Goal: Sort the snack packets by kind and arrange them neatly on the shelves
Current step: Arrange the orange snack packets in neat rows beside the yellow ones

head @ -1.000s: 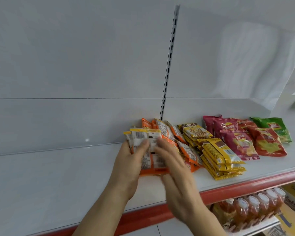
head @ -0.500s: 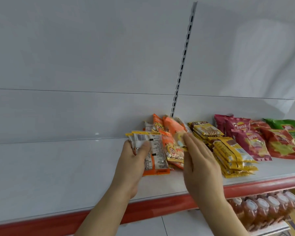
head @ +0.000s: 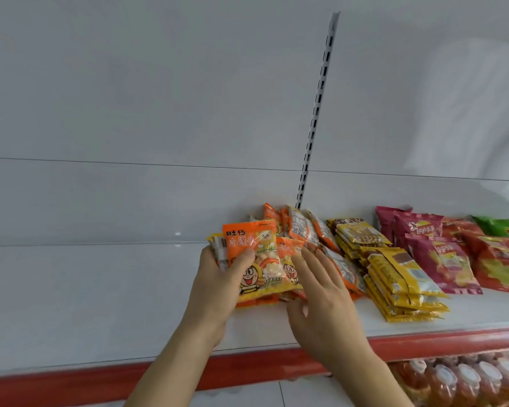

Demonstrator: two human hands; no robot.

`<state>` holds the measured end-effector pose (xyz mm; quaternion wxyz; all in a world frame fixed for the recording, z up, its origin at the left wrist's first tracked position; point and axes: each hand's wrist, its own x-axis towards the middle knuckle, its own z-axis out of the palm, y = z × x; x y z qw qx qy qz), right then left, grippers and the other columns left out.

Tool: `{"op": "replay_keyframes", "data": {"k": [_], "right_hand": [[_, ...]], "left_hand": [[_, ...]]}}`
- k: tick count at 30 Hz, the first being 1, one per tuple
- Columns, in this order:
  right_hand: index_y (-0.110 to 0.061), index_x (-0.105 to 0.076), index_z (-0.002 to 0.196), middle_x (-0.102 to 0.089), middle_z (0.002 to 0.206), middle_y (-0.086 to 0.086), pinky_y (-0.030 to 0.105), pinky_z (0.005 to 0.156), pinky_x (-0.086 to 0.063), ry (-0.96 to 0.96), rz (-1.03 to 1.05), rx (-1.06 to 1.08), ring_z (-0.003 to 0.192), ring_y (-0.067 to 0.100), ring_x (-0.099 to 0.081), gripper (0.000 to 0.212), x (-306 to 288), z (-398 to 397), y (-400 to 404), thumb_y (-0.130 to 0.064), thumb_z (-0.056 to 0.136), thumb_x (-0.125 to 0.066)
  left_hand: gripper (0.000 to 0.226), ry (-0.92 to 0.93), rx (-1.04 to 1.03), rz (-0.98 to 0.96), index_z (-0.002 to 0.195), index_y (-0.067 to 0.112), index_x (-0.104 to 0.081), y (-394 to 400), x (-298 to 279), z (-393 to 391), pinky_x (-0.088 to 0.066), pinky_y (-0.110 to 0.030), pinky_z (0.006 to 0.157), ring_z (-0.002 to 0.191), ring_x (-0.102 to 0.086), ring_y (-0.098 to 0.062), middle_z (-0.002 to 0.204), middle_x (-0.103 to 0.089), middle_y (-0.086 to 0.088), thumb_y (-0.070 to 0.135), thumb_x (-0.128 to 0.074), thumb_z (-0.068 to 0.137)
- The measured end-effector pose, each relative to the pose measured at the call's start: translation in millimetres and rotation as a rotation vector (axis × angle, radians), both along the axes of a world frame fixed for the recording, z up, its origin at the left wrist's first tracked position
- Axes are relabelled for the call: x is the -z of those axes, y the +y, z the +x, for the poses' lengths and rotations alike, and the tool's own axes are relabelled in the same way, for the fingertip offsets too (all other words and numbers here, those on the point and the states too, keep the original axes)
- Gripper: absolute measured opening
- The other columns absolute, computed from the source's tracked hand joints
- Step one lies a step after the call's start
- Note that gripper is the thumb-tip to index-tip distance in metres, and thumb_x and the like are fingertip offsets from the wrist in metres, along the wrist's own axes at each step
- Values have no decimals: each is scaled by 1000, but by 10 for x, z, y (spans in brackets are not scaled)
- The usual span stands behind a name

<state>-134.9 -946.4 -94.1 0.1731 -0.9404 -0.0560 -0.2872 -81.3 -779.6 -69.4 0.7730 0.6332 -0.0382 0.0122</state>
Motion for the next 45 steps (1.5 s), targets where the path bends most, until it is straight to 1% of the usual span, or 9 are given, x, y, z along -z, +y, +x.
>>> {"op": "replay_keyframes", "data": {"k": [4,9,13,20,23,29,33,41,45], "right_hand": [[-18,-48,146,-46,153,1,45,118,-32,128,-137,32,145,29,-36,54,79,223,-144,-22,92,-51],[-8,-69,123,-74,111,3,34,76,-57,-145,19,41,97,29,-72,45,91,232,-185,7,81,-69],[-7,-65,131,-66,132,7,38,97,-54,-398,145,-36,124,25,-62,36,-21,168,-52,-2,96,-57],[-15,-54,142,-40,157,7,45,109,-45,-178,15,-245,149,29,-29,52,210,47,397,-11,91,-55],[-16,-44,150,-31,162,0,35,119,-33,-157,60,-333,153,21,-21,63,142,7,402,-10,88,-42],[-23,-63,131,-49,150,-10,23,108,-43,-139,351,-345,140,4,-42,53,84,53,215,1,88,-44],[-11,-61,132,-56,142,5,47,103,-50,-142,93,-118,138,28,-46,46,146,241,85,-4,87,-55],[-26,-34,154,-31,161,11,52,123,-7,226,-421,-199,152,37,-15,69,35,516,454,-35,87,-47],[-30,-58,136,-68,125,-1,48,116,-2,162,-436,-178,122,26,-59,47,57,629,543,-19,90,-54]], "left_hand": [[30,14,-51,8,120,20,-62,29,57,24,-63,-42,76,88,-79,-18,103,-80,-1,33,-72,95],[33,19,-129,-7,123,32,-52,128,100,20,-57,-28,64,79,-77,-7,103,-77,6,32,-71,96],[40,-6,-140,23,125,35,-51,120,131,2,-57,-20,58,79,-77,-5,103,-77,7,28,-75,94],[38,-11,-103,-27,119,36,-55,34,48,-34,-63,-31,68,86,-79,-12,102,-79,7,59,-65,90],[49,0,-81,24,119,34,-55,19,67,-55,-64,-36,78,90,-78,-11,105,-79,6,46,-83,80],[35,26,-155,-64,117,32,-57,113,81,-29,-62,-34,62,85,-79,-19,100,-79,2,25,-79,90],[34,29,-277,-67,116,32,-56,316,57,26,-59,-33,66,82,-79,-15,105,-78,3,27,-77,90],[44,84,-317,-4,124,31,-51,633,140,-116,-58,-33,65,82,-79,-15,105,-77,2,34,-78,89],[43,106,-342,-8,123,34,-52,825,192,-216,-60,-34,67,83,-79,-15,105,-78,2,35,-78,89]]}}
